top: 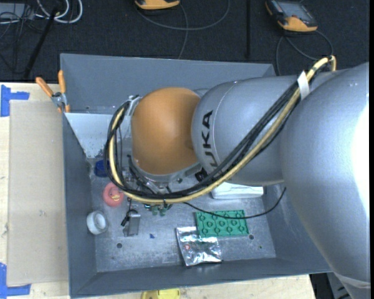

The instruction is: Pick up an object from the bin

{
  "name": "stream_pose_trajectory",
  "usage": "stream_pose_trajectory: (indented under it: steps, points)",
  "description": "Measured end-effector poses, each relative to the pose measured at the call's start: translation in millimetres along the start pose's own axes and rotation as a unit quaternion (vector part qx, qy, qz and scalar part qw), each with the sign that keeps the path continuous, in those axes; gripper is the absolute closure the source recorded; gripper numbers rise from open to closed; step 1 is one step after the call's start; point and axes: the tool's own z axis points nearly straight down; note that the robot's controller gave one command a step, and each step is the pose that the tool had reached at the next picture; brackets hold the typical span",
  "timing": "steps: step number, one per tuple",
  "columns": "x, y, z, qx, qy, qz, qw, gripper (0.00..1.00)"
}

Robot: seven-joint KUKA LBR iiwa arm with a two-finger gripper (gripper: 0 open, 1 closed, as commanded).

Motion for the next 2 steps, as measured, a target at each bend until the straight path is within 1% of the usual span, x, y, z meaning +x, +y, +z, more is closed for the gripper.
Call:
stream_pose_trajectory:
  steps: [1,2]
  points:
    - [-76.2,-9,84,0.0,-0.006,-0.343,0.9394,0.0]
    - [-72.8,7,52,0.0,-0.0066,-0.494,0.8693,0.0]
